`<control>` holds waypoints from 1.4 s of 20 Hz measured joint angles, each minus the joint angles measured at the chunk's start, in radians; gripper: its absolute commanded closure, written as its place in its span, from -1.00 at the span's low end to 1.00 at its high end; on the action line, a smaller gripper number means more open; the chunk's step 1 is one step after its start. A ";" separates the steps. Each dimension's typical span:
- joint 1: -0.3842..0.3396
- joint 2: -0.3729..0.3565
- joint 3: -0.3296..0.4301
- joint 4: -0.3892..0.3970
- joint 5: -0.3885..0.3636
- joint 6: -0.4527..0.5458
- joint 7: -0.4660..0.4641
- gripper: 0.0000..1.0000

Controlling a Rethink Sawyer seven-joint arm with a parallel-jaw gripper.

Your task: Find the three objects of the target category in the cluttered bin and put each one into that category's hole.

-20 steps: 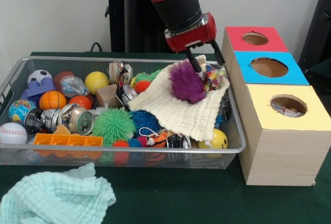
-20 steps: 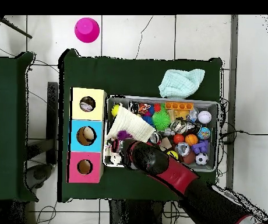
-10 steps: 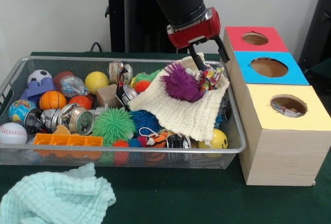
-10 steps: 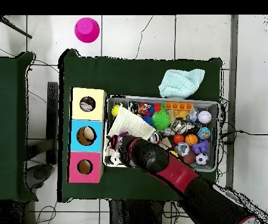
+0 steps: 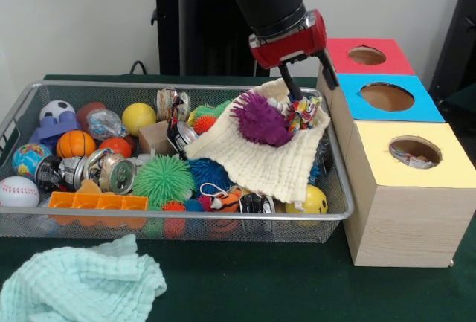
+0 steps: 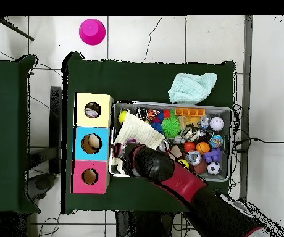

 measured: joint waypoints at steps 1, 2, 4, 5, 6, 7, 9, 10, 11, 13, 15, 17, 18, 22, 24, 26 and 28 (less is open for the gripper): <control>0.012 0.000 -0.011 -0.001 0.000 0.002 0.000 -1.00; 0.037 0.000 -0.034 -0.002 0.000 0.004 0.000 -1.00; 0.060 0.003 -0.056 -0.004 0.000 0.005 0.000 -1.00; 0.073 0.007 -0.068 -0.004 0.000 0.005 0.000 -1.00; 0.083 0.010 -0.079 -0.006 0.001 0.004 0.000 -1.00; 0.095 0.017 -0.097 -0.010 0.000 0.005 0.000 -1.00; 0.106 0.025 -0.115 -0.015 0.000 0.004 0.000 -1.00; 0.110 0.027 -0.122 -0.016 0.000 0.004 0.000 -1.00; 0.116 0.030 -0.132 -0.018 0.000 0.004 0.000 -1.00; 0.135 0.037 -0.162 -0.022 0.000 0.005 0.000 -1.00; 0.159 0.040 -0.197 -0.027 -0.005 0.006 0.000 -1.00; 0.201 0.040 -0.252 -0.038 -0.014 0.008 0.000 -1.00; 0.211 0.040 -0.265 -0.041 -0.017 0.008 0.000 -1.00; 0.244 0.040 -0.306 -0.055 -0.023 0.009 0.000 -1.00; 0.260 0.040 -0.328 -0.065 -0.024 0.009 0.000 -1.00; 0.265 0.040 -0.339 -0.069 -0.025 0.009 0.000 -1.00; 0.259 0.040 -0.340 -0.071 -0.025 0.009 0.000 -1.00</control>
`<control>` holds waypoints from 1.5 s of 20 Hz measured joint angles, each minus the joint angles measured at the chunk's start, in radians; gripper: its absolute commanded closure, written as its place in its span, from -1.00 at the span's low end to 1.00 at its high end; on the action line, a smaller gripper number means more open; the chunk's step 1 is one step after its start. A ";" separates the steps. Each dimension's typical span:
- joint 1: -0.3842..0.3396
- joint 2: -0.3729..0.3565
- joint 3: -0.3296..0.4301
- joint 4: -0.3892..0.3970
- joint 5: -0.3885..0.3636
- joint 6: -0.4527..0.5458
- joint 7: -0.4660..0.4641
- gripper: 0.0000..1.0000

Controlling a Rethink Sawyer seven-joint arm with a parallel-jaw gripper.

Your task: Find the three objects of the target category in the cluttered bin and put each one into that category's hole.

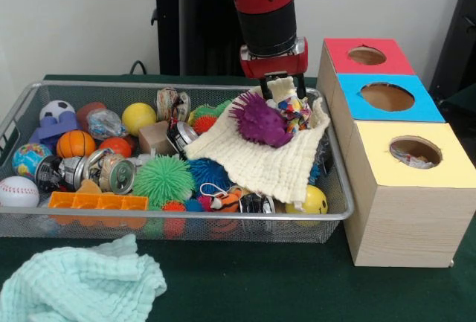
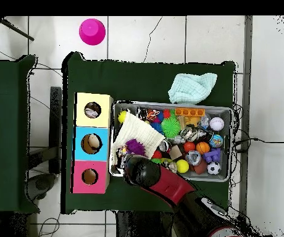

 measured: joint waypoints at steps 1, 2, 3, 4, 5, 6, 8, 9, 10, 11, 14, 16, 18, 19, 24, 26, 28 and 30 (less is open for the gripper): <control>-0.018 0.000 0.000 0.000 0.000 0.000 0.000 1.00; -0.021 0.000 0.000 0.000 0.000 0.000 0.000 1.00; -0.025 0.000 0.000 0.000 0.000 0.000 0.000 1.00; -0.028 0.000 0.000 0.000 0.000 0.000 0.000 1.00; -0.050 0.000 0.003 0.000 0.000 0.000 0.000 1.00; -0.057 0.000 0.005 0.000 0.000 0.000 0.000 1.00; -0.072 -0.001 0.011 0.000 0.000 0.000 0.000 1.00; -0.082 -0.002 0.016 0.000 0.000 0.000 0.000 1.00; -0.100 -0.004 0.025 0.000 0.000 0.000 0.000 1.00; -0.113 -0.006 0.034 0.000 0.000 0.000 0.000 1.00; -0.138 -0.013 0.052 0.000 0.000 0.001 0.000 1.00; -0.149 -0.019 0.062 0.000 0.001 0.006 0.000 1.00; -0.165 -0.039 0.087 0.004 0.003 0.023 0.000 -1.00; -0.166 -0.040 0.088 0.004 0.003 0.023 0.000 -1.00; -0.185 -0.056 0.122 0.009 0.003 0.028 0.000 -1.00; -0.190 -0.057 0.133 0.009 0.002 0.028 0.000 -1.00; -0.197 -0.057 0.146 0.010 0.002 0.028 0.000 -1.00; -0.201 -0.057 0.153 0.011 0.002 0.028 0.000 -1.00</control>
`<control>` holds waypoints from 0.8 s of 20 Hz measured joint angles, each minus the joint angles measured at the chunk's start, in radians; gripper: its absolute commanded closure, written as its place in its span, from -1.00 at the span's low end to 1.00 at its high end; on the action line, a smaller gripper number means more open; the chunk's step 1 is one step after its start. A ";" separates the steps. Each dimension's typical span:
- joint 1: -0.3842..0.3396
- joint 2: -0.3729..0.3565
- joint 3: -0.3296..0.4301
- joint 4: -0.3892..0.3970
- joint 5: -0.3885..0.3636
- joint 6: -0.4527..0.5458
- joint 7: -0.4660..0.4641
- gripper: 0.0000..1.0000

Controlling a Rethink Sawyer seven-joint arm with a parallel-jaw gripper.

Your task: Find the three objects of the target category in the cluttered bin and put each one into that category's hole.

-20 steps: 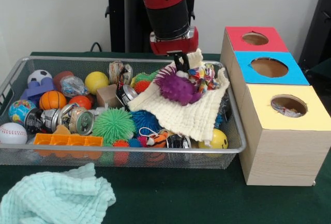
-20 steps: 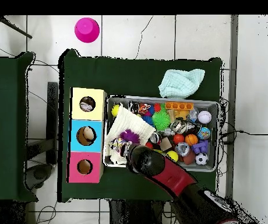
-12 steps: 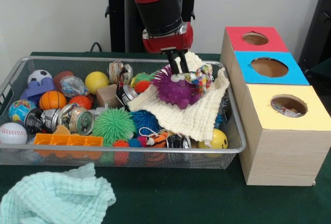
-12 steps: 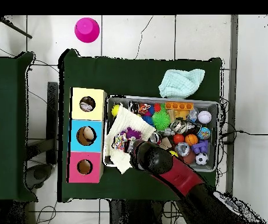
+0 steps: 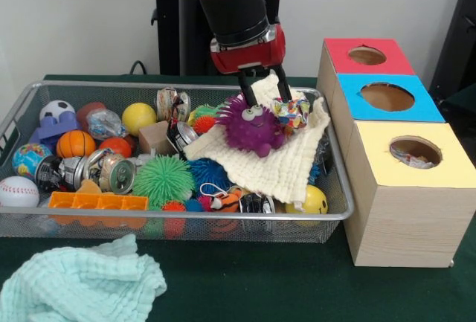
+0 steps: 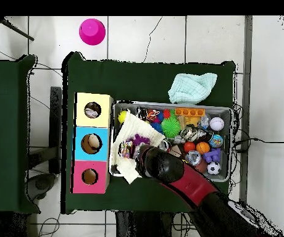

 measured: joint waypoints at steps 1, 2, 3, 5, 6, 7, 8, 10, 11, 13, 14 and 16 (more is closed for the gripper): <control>-0.005 0.000 0.008 0.001 0.000 0.000 0.000 -1.00; -0.009 0.000 0.013 0.001 0.000 0.000 0.000 -1.00; -0.011 0.000 0.016 0.001 0.000 0.000 0.000 -1.00; -0.014 0.000 0.022 0.002 0.000 0.000 0.000 -1.00; -0.015 0.000 0.024 0.002 0.000 0.000 0.000 -1.00; -0.016 0.000 0.029 0.003 0.000 0.000 0.000 -1.00; -0.016 0.000 0.030 0.003 0.000 0.000 0.000 -1.00; -0.016 0.000 0.036 0.004 0.000 0.000 0.000 -1.00; -0.016 0.000 0.037 0.004 0.000 0.000 0.000 -1.00; -0.016 0.000 0.041 0.006 0.002 0.000 0.000 -1.00; -0.016 0.000 0.043 0.007 0.003 0.000 0.000 -1.00; -0.016 0.000 0.047 0.009 0.007 0.000 0.000 -1.00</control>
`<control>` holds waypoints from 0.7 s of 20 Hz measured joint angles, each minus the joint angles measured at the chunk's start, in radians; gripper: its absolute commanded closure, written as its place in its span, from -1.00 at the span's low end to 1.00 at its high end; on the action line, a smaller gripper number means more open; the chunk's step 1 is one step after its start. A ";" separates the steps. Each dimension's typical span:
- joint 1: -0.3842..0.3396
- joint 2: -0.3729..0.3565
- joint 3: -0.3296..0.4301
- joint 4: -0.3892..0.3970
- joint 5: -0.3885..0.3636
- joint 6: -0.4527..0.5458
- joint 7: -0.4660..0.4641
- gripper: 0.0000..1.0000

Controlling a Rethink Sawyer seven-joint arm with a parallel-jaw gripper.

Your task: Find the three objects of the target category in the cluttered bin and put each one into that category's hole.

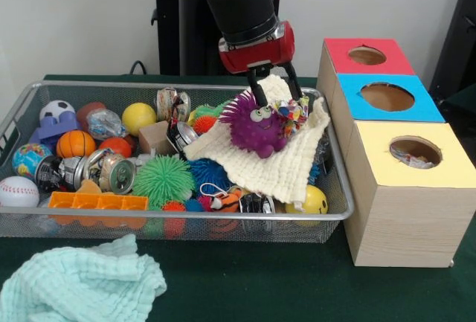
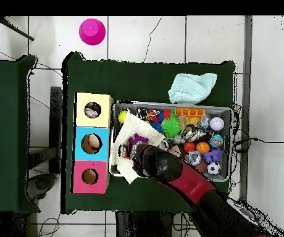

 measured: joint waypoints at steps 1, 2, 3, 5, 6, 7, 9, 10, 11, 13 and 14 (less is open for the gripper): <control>0.000 0.000 0.003 0.001 0.002 0.000 0.000 -1.00; 0.000 0.000 0.004 0.001 0.003 0.000 0.000 -1.00; 0.000 0.000 0.015 0.003 0.009 0.000 0.000 -1.00; 0.000 0.000 0.023 0.004 0.012 0.000 0.000 -1.00; 0.000 0.000 0.027 0.004 0.013 0.000 0.000 -1.00; 0.000 0.000 0.032 0.005 0.015 0.000 0.000 -1.00; -0.002 0.000 0.048 0.007 0.019 0.000 0.000 -1.00; -0.003 0.000 0.063 0.009 0.025 0.000 0.000 -1.00; -0.004 0.000 0.070 0.011 0.027 0.000 0.000 -1.00; -0.008 0.000 0.085 0.014 0.033 0.000 0.000 -1.00; -0.011 0.000 0.092 0.016 0.036 0.000 0.000 -1.00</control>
